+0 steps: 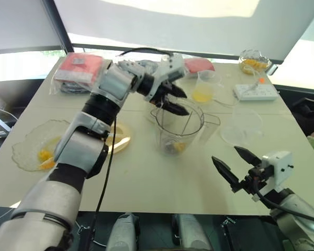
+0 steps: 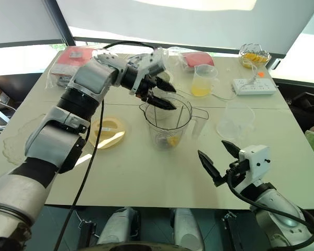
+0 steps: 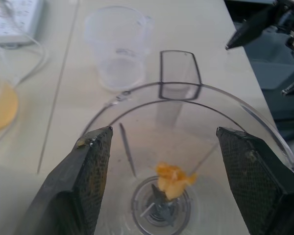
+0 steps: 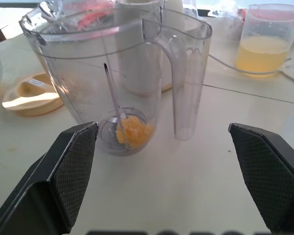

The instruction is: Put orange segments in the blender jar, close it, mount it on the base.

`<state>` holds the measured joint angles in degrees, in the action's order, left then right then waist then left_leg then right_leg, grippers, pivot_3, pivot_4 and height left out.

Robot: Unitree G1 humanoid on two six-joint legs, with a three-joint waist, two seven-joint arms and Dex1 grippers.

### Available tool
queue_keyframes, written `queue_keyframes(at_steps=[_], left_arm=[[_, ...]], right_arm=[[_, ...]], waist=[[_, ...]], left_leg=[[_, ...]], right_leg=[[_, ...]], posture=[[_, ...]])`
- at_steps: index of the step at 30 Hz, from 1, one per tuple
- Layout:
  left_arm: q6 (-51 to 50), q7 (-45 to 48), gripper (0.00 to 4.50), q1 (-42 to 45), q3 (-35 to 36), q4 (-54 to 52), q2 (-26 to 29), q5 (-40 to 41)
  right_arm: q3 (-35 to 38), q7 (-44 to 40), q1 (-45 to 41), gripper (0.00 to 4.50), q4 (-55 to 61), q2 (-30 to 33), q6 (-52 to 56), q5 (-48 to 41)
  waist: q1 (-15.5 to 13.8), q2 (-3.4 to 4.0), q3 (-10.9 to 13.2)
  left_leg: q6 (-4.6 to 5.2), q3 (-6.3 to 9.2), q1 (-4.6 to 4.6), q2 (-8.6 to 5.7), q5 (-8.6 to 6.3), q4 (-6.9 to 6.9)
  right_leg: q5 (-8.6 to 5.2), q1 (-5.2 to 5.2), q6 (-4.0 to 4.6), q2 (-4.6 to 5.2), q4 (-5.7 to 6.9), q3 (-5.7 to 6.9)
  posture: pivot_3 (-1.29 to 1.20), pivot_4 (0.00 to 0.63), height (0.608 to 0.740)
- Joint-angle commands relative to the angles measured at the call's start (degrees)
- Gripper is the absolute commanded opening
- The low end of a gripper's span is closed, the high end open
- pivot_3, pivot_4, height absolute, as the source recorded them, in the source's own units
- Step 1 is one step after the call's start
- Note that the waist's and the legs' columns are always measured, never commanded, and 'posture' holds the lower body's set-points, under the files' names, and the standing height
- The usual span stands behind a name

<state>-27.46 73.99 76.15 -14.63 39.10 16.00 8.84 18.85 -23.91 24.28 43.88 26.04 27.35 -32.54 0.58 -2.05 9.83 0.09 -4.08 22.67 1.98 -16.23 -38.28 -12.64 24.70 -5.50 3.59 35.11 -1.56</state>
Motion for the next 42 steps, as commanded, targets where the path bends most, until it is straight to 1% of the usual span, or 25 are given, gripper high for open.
queue_keyframes(at_steps=[1, 3, 5, 7, 9, 11, 13, 14, 16, 20, 23, 27, 31, 42], left_arm=[[-4.0, -5.4, 3.67, 0.0, 8.9, -5.8, 1.8, 5.3], [-6.2, -7.1, 3.67, -3.0, 12.3, -12.1, 3.7, 7.8], [-9.7, -7.8, 3.67, -6.5, 15.2, -19.6, 5.8, 11.4], [-14.9, -6.9, 3.67, -11.5, 17.7, -28.9, 8.6, 16.3], [-17.4, -6.0, 3.67, -17.9, 18.4, -38.7, 11.8, 19.6], [-19.1, -6.0, 3.67, -23.7, 18.6, -46.3, 14.7, 22.2], [-20.8, -7.6, 3.67, -26.6, 18.9, -50.4, 15.7, 24.2], [-20.3, -7.6, 3.67, -29.6, 18.8, -52.9, 17.3, 24.2], [-20.1, -8.0, 3.67, -33.6, 18.6, -56.3, 19.6, 24.6], [-20.1, -8.1, 3.67, -40.2, 17.8, -61.1, 24.8, 24.7], [-20.5, -8.9, 3.67, -42.4, 18.2, -63.2, 27.2, 25.7], [-20.5, -11.5, 3.67, -42.9, 17.9, -63.6, 28.4, 25.4], [-20.8, -14.3, 3.67, -43.4, 17.8, -63.9, 28.3, 25.7], [-21.4, -17.8, 3.67, -44.6, 17.5, -65.9, 28.8, 28.0]], right_arm=[[1.7, 4.8, -0.4, 4.5, -5.5, -2.5, -6.8, 8.6], [3.3, 8.6, -1.3, 4.5, -10.0, -4.5, -9.3, 12.0], [5.2, 9.0, -2.0, 4.5, -12.0, -6.0, -10.1, 10.9], [6.3, 9.3, -3.3, 4.5, -14.4, -5.1, -10.4, 12.3], [7.2, 9.8, -5.4, 4.5, -17.3, -3.9, -10.2, 13.2], [7.8, 10.8, -8.2, 4.5, -20.7, -3.1, -10.0, 14.0], [8.4, 10.7, -9.9, 4.5, -23.2, -2.6, -10.2, 14.5], [8.1, 11.2, -12.2, 4.5, -25.8, -2.3, -10.3, 15.1], [7.7, 11.7, -15.8, 4.5, -29.9, -1.7, -10.6, 15.8], [6.9, 11.6, -23.5, 4.5, -39.6, -0.7, -12.6, 17.1], [6.2, 11.1, -27.5, 4.5, -45.7, 0.2, -14.7, 18.4], [4.5, 10.8, -31.7, 4.5, -53.0, 1.3, -17.3, 20.6], [3.7, 12.0, -35.6, 4.5, -59.9, 2.0, -19.9, 22.8], [2.6, 13.5, -40.0, 4.5, -69.5, 2.2, -25.5, 25.0]], waist=[[0.1, 0.0, 0.0], [0.3, 0.12, -0.1], [0.2, 0.25, -0.1], [0.5, 0.32, -0.1], [0.5, 0.34, -0.1], [0.4, 0.37, -0.1], [0.1, 0.37, -0.1], [-0.3, 0.37, -0.1], [0.2, 0.44, -0.1], [0.6, 0.49, -0.1], [0.5, 0.53, -0.1], [0.3, 0.53, -0.1], [0.5, 0.54, -0.1], [0.7, 0.54, -0.1]], left_leg=[[0.0, -0.01, 0.0, 0.0, 0.0, 0.0], [0.0, -0.01, -0.01, 0.0, 0.0, 0.01], [0.0, -0.05, -0.08, 0.01, 0.0, 0.05], [0.0, -0.05, -0.13, 0.05, 0.0, 0.05], [-0.01, -0.07, -0.16, 0.07, 0.01, 0.05], [-0.02, -0.08, -0.23, 0.07, 0.02, 0.04], [-0.05, -0.11, -0.25, 0.07, 0.03, 0.0], [-0.06, -0.1, -0.25, 0.05, 0.04, -0.02], [-0.09, -0.09, -0.29, 0.04, 0.06, -0.05], [-0.08, -0.16, -0.33, 0.02, 0.06, -0.04], [-0.08, -0.13, -0.33, 0.02, 0.06, -0.02], [-0.08, -0.11, -0.3, 0.01, 0.06, -0.03], [-0.08, -0.13, -0.3, -0.01, 0.06, -0.03], [-0.09, -0.13, -0.32, 0.0, 0.07, -0.02]], right_leg=[[0.0, 0.0, -0.01, 0.0, 0.0, 0.0], [0.0, 0.0, -0.03, -0.01, 0.01, 0.0], [-0.02, 0.0, -0.05, 0.01, 0.08, -0.02], [-0.02, 0.0, -0.05, -0.01, 0.15, -0.02], [-0.02, 0.0, -0.06, -0.01, 0.27, -0.04], [-0.01, -0.02, -0.05, 0.01, 0.3, -0.09], [-0.02, -0.06, -0.04, 0.0, 0.32, -0.09], [-0.02, -0.08, -0.04, 0.01, 0.32, -0.08], [-0.01, -0.17, -0.02, 0.01, 0.27, -0.07], [0.0, -0.18, -0.02, 0.02, 0.25, -0.16], [-0.01, -0.16, -0.02, -0.02, 0.27, -0.16], [-0.01, -0.17, -0.03, -0.01, 0.25, -0.13], [0.0, -0.18, -0.04, 0.0, 0.23, -0.15], [0.0, -0.17, -0.05, -0.01, 0.24, -0.15]], posture=[[0.0, 0.15, 0.74], [0.0, 0.15, 0.74], [0.0, 0.15, 0.74], [0.0, 0.15, 0.74], [0.0, 0.15, 0.74], [0.0, 0.15, 0.74], [0.0, 0.15, 0.74], [0.0, 0.15, 0.74], [0.0, 0.15, 0.74], [0.0, 0.15, 0.74], [0.0, 0.15, 0.74], [0.0, 0.15, 0.74], [0.0, 0.15, 0.74], [0.0, 0.15, 0.74]])
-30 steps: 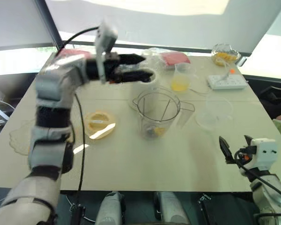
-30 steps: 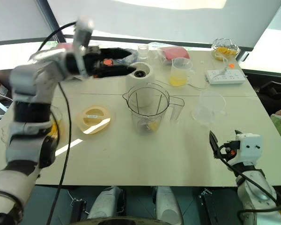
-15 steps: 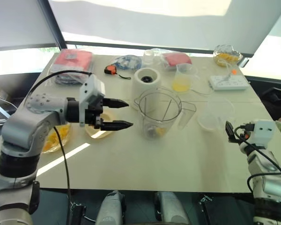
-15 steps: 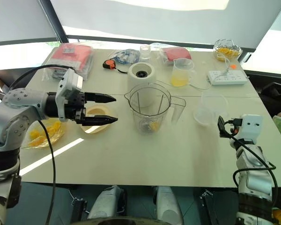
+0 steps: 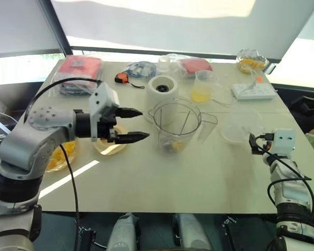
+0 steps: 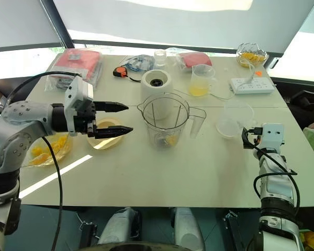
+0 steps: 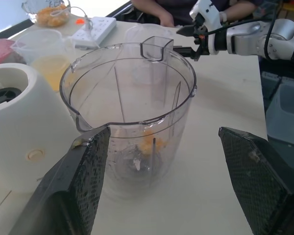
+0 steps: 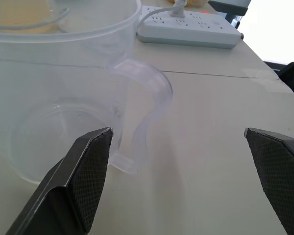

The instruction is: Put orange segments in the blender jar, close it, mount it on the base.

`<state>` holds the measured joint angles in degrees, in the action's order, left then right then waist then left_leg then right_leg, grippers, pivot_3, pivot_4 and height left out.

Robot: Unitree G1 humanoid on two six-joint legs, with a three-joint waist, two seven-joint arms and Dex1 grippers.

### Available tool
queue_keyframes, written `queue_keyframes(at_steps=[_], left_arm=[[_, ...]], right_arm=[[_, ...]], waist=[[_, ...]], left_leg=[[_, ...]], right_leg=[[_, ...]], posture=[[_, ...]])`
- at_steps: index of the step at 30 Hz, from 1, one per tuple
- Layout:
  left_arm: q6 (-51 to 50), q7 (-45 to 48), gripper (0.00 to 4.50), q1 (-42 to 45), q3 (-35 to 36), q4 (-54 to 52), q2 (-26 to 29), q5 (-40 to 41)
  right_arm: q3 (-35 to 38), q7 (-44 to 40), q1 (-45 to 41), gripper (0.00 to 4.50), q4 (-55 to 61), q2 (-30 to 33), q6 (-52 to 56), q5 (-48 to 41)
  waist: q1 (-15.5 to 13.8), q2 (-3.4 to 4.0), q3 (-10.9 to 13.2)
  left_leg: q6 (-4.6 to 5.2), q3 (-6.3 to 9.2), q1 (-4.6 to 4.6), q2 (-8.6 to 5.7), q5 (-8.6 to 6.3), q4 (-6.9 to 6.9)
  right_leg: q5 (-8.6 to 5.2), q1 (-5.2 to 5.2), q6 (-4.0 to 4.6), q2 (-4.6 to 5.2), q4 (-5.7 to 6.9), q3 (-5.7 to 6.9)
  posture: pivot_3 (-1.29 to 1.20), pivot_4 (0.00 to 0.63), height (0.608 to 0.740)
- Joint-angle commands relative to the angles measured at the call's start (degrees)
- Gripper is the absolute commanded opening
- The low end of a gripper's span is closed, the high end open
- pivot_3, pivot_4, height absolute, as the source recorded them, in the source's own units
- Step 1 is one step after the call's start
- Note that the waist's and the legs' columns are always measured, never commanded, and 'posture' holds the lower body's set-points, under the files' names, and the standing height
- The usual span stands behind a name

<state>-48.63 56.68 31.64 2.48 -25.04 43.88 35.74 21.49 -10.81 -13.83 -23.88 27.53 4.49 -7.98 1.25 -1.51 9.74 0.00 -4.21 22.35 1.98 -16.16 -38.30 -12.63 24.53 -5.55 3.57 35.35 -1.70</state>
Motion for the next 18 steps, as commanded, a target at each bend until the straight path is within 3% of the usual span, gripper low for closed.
queue_keyframes(at_steps=[1, 18], left_arm=[[-0.3, -0.4, 3.67, -0.3, 0.3, -1.9, 1.1, 1.3], [-0.2, -0.9, 3.67, -4.5, -0.1, -4.3, 4.7, 1.8]], right_arm=[[-0.2, 0.5, -2.5, 4.5, -3.0, 0.6, -3.4, 0.5], [-2.4, 4.6, -11.9, 4.5, -20.9, 1.2, -13.7, 2.6]], waist=[[0.1, 0.0, 0.0], [1.4, 0.02, 0.0]], left_leg=[[0.0, -0.01, 0.0, 0.0, 0.0, 0.0], [0.0, -0.01, 0.0, 0.0, 0.0, 0.03]], right_leg=[[0.0, 0.0, 0.0, 0.0, 0.0, 0.0], [0.0, 0.0, -0.01, 0.01, -0.02, -0.02]], posture=[[0.0, 0.15, 0.74], [0.0, 0.15, 0.74]])
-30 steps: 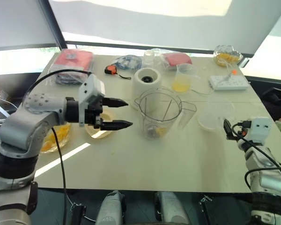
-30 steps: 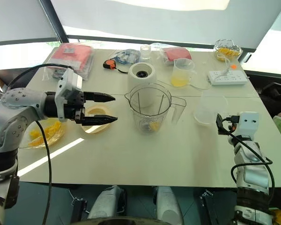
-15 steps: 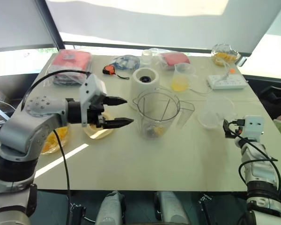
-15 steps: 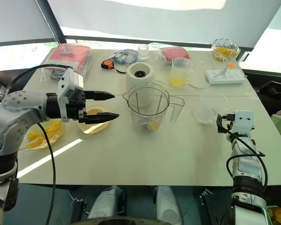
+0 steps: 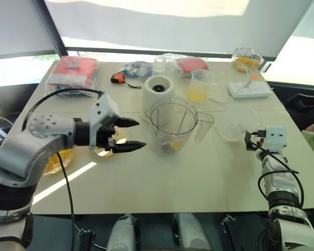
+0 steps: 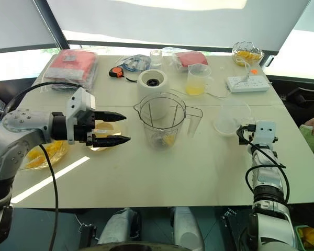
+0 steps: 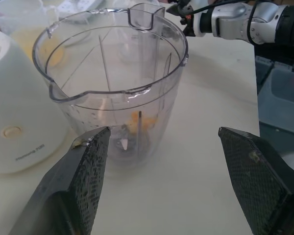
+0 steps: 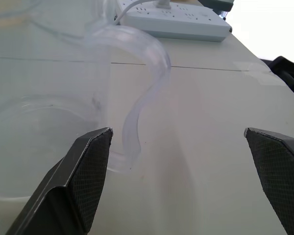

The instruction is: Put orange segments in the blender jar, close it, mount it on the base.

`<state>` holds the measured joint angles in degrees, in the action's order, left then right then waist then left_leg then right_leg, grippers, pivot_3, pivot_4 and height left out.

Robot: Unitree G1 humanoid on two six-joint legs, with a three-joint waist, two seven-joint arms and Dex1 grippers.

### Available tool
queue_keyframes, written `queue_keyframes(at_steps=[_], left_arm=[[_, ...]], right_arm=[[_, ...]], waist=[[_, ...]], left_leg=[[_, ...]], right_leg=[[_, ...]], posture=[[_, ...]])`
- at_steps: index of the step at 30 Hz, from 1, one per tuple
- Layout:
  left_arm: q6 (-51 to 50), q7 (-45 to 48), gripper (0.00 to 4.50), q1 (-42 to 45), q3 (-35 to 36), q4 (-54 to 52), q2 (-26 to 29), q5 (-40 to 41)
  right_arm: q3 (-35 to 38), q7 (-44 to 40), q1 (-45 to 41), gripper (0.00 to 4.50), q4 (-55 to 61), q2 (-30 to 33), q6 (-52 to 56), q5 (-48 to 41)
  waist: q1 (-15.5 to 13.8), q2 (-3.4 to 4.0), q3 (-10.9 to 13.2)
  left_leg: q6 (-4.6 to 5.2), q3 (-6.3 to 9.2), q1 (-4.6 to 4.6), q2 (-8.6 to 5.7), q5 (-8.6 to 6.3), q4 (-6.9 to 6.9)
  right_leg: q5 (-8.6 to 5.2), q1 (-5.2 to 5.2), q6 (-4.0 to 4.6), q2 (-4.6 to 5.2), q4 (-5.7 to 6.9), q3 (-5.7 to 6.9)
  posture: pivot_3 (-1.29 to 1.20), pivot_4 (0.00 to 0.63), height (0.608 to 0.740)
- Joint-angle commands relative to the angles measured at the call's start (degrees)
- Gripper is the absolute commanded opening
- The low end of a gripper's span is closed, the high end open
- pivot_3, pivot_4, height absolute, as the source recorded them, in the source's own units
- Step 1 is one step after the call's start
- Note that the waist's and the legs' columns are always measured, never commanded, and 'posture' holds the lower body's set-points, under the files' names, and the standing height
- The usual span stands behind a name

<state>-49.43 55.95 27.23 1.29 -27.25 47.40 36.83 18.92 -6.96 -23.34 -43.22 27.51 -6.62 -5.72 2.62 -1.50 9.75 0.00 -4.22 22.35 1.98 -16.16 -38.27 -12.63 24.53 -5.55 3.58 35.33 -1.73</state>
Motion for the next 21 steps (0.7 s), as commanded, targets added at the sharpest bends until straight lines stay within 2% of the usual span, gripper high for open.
queue_keyframes(at_steps=[1, 4, 6, 8, 13, 14, 21], left_arm=[[0.6, -0.1, 3.67, -0.3, 1.0, -2.1, 1.3, 0.6], [0.9, 0.3, 3.67, -0.9, 0.8, -2.2, 2.0, 0.5], [1.0, 0.4, 3.71, -1.3, 1.1, -2.4, 2.4, 0.6], [1.0, 0.5, 3.71, -1.6, 1.3, -2.5, 2.9, 0.7], [1.1, 0.1, 3.71, -2.4, 1.4, -2.8, 3.3, 0.7], [1.2, 0.0, 3.71, -2.5, 1.4, -2.9, 3.3, 0.7], [1.4, 0.0, 3.71, -2.9, 1.2, -3.0, 3.5, 0.6]], right_arm=[[0.1, 0.9, -3.2, 4.5, -2.9, 1.2, -3.2, 0.4], [-0.3, 1.1, -4.9, 4.5, -6.0, 1.3, -4.9, 0.4], [-0.5, 1.1, -5.7, 3.94, -7.4, 1.3, -5.7, 0.5], [-0.8, 1.1, -6.1, 3.15, -8.5, 1.2, -6.4, 0.8], [-1.3, 0.8, -6.3, 0.45, -9.8, 1.2, -7.6, 0.9], [-1.5, 0.8, -6.2, 0.04, -9.9, 1.3, -7.8, 1.0], [-1.7, 0.7, -6.1, 0.04, -10.2, 1.4, -8.4, 0.9]], waist=[[0.1, 0.0, 0.0], [0.1, 0.0, 0.0], [0.1, 0.0, 0.0], [0.1, 0.0, 0.0], [0.0, 0.0, 0.0], [0.0, 0.01, 0.0], [0.0, 0.01, 0.0]], left_leg=[[0.0, 0.0, -0.01, 0.0, 0.0, 0.0], [0.0, 0.0, -0.01, 0.0, 0.0, 0.0], [0.0, 0.0, -0.01, 0.0, 0.0, 0.02], [0.0, 0.0, -0.01, 0.0, 0.0, 0.03], [0.0, -0.01, 0.0, 0.0, 0.0, 0.03], [-0.01, -0.01, 0.0, 0.0, 0.0, 0.03], [-0.01, 0.0, 0.0, 0.0, 0.0, 0.03]], right_leg=[[0.0, 0.0, 0.0, 0.0, 0.0, 0.0], [0.0, 0.0, 0.0, -0.01, 0.0, -0.01], [0.0, 0.0, 0.0, -0.01, 0.0, -0.01], [0.0, 0.0, 0.0, -0.01, -0.01, -0.01], [0.0, 0.0, 0.0, 0.01, -0.03, -0.01], [0.0, 0.0, 0.0, 0.01, -0.03, -0.01], [0.0, 0.0, 0.0, 0.0, -0.03, -0.01]], posture=[[0.0, 0.15, 0.74], [0.0, 0.15, 0.74], [0.0, 0.15, 0.74], [0.0, 0.15, 0.74], [0.0, 0.15, 0.74], [0.0, 0.15, 0.74], [0.0, 0.15, 0.74]])
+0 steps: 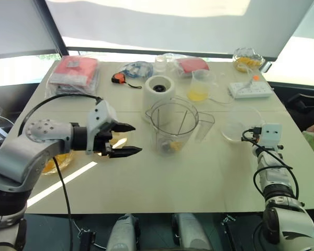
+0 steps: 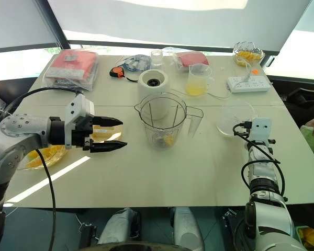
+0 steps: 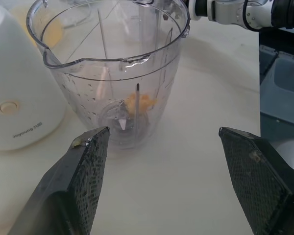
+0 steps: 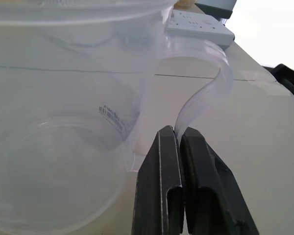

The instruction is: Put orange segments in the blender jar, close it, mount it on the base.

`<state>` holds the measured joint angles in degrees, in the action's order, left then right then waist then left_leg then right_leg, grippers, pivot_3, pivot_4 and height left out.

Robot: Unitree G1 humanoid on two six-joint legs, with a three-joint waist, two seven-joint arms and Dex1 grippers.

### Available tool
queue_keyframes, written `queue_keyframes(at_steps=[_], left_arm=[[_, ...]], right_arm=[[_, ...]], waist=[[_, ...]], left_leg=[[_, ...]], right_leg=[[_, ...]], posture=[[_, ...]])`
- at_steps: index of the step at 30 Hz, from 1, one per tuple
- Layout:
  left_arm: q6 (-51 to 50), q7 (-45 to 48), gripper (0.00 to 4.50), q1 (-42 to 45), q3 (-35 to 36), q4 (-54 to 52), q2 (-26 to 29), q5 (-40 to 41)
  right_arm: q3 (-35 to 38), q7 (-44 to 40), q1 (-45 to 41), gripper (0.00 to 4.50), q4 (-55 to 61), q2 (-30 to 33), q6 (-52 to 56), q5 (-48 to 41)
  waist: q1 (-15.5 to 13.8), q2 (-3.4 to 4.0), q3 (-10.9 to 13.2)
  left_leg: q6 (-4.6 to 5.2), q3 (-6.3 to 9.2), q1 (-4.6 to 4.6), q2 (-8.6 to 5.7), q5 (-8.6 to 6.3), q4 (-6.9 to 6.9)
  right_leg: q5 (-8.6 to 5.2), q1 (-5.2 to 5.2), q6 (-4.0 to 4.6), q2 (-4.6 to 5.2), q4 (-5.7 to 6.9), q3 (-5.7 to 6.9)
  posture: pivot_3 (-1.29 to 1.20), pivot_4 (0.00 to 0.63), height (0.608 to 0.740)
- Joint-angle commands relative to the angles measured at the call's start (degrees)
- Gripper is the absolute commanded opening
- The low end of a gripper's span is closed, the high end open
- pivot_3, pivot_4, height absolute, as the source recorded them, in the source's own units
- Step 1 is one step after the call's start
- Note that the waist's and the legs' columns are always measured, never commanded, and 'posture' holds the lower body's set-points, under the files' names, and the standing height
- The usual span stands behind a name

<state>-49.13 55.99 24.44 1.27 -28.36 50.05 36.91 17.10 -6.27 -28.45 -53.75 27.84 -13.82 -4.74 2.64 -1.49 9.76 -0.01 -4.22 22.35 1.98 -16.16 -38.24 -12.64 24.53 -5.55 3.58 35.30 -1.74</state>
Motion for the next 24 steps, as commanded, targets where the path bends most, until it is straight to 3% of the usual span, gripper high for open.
queue_keyframes(at_steps=[1, 8, 17, 24], left_arm=[[1.1, 0.0, 3.71, -0.2, 1.3, -1.9, 0.9, 0.5], [1.9, 1.2, 3.71, 1.0, 1.7, 0.4, 2.2, 0.2], [4.0, 3.8, 3.71, 3.4, 1.4, 4.5, 4.0, -0.9], [3.9, 4.4, 3.71, 7.1, 2.9, 7.9, 4.2, -0.1]], right_arm=[[0.1, -0.1, -1.0, 0.04, 0.4, 1.2, -1.3, 0.0], [0.8, 0.3, -2.0, 0.04, 6.4, 3.3, -1.6, -0.3], [-2.5, -8.6, -4.1, 0.04, 34.4, 11.7, 11.3, -0.3], [-5.5, -16.0, -6.7, 0.04, 48.7, 17.8, 20.5, 0.9]], waist=[[0.0, 0.0, 0.0], [0.0, 0.06, 0.0], [0.0, 0.33, 0.2], [-0.4, 0.27, 0.2]], left_leg=[[0.0, 0.0, 0.0, 0.0, 0.0, 0.0], [0.0, 0.0, 0.0, 0.0, 0.0, 0.0], [0.0, -0.01, 0.02, 0.02, 0.0, 0.04], [0.0, -0.03, 0.06, 0.02, 0.0, 0.05]], right_leg=[[0.0, 0.0, 0.0, 0.0, 0.0, 0.0], [0.0, 0.0, 0.0, 0.0, 0.0, 0.0], [0.0, 0.09, -0.02, -0.03, 0.03, -0.02], [-0.01, 0.1, -0.02, -0.01, 0.0, 0.0]], posture=[[0.0, 0.15, 0.74], [0.0, 0.15, 0.74], [0.0, 0.15, 0.74], [0.0, 0.15, 0.74]])
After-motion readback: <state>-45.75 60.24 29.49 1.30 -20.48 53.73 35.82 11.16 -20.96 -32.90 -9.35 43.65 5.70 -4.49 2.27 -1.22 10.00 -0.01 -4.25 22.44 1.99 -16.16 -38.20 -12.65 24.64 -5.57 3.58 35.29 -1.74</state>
